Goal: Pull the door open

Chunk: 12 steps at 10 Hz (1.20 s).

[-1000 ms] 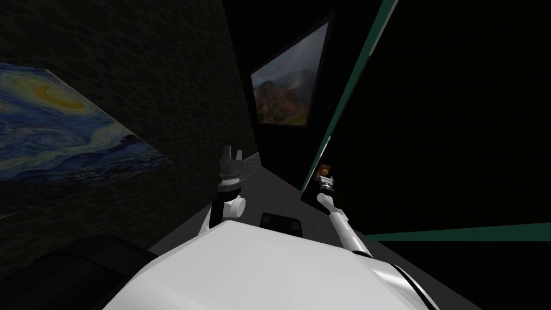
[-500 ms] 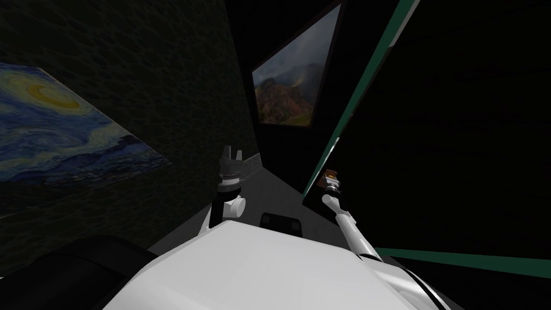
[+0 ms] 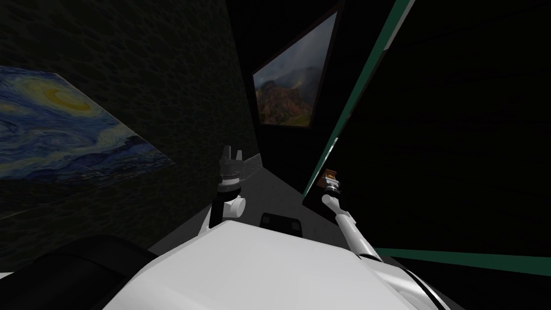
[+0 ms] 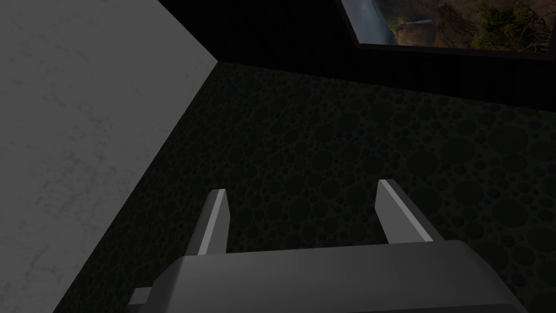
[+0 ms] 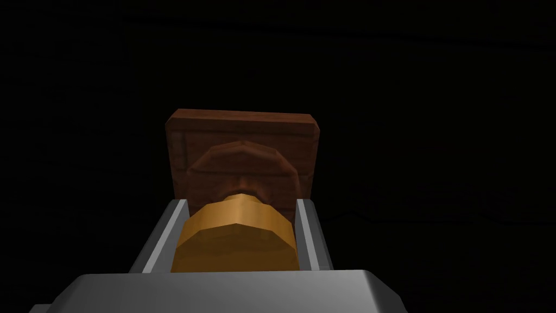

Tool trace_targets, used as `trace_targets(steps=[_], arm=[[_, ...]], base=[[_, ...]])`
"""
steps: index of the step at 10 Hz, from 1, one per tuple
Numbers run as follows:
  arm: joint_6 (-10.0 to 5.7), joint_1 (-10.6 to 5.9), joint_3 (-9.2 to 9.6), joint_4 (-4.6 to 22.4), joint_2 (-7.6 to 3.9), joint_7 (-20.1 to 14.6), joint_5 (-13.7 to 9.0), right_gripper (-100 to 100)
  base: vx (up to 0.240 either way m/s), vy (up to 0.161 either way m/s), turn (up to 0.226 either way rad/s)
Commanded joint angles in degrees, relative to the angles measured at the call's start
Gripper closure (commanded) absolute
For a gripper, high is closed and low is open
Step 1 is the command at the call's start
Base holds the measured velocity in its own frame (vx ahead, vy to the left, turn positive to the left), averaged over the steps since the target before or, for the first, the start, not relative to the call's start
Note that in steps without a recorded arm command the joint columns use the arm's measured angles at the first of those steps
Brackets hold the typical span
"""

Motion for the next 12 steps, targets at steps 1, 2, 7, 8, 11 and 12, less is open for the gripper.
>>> trace_targets(steps=[1,2,7,8,11,12], arm=[[0.19,0.32,0.96,-0.5,-0.58,-1.1,0.0,100],[0.28,0.49,1.44,-0.8,-0.87,-1.6,0.1,100],[0.92,1.58,4.69,-2.6,-2.82,-5.2,0.2,100],[1.03,1.77,5.23,-2.9,-3.15,-5.9,0.2,100],[1.19,1.98,5.95,-2.9,-3.58,-6.5,0.2,100],[1.25,2.53,7.25,-3.6,-4.21,-7.7,0.4,100]], base=[[-0.135,-0.055,0.093],[-0.220,-0.076,0.141],[-0.228,-0.024,0.118],[-0.224,-0.048,0.113],[-0.170,-0.052,0.080],[-0.139,-0.016,0.113]])
